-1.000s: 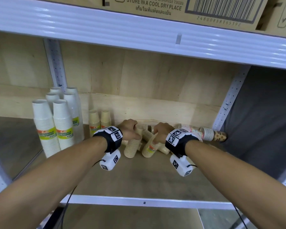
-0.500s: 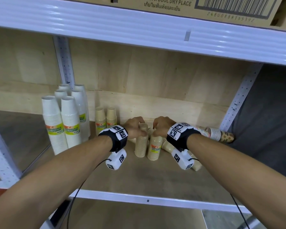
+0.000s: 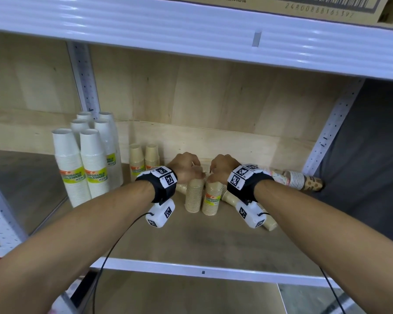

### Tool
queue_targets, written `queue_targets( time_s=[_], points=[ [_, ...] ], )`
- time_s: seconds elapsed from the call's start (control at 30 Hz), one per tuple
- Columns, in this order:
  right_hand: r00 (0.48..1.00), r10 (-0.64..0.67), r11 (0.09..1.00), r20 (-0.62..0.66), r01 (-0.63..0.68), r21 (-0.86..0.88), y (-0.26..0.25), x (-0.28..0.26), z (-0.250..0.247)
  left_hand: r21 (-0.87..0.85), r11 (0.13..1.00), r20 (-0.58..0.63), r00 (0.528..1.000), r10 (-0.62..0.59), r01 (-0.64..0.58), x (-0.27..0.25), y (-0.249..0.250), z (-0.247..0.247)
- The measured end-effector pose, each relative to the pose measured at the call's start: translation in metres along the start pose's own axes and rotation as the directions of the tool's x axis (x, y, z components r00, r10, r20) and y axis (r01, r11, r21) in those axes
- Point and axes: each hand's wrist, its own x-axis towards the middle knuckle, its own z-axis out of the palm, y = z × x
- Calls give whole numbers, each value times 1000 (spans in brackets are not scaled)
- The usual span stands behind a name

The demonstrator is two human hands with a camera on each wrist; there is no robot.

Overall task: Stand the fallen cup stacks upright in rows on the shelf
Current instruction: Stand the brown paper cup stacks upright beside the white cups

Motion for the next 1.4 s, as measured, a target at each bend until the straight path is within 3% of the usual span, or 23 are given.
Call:
queue_targets(
  time_s=[0.13,0.3,0.5,0.63,0.7,0.87,1.03,1.4],
  points=[
    [1000,-8,1000,25,9,-21,-1,1,-1,10,999,78,996,43,-44,1,6,-1],
    [999,-20,1000,46,20,-18,1,3,-2,57,998,-22,1000,8,-6,0,10,2],
    [998,-21,1000,55,21,-1,2,5,-2,85,993,44,996,73,-76,1,17,0],
    [999,-14,1000,50,13,13,2,4,-1,59,998,-28,999,-21,23,0,17,3],
    [1000,-11,1000,28,11,13,2,3,0,75,997,-46,999,-12,16,0,18,5],
    [1000,-5,1000,31,4,27,3,4,1,107,993,41,998,37,-41,0,19,4],
    [999,-11,1000,46,10,30,5,5,2,104,994,-9,999,-35,35,-1,18,5],
    [1000,-31,999,-1,31,-31,2,3,3,124,992,44,999,14,-19,0,21,5]
  ],
)
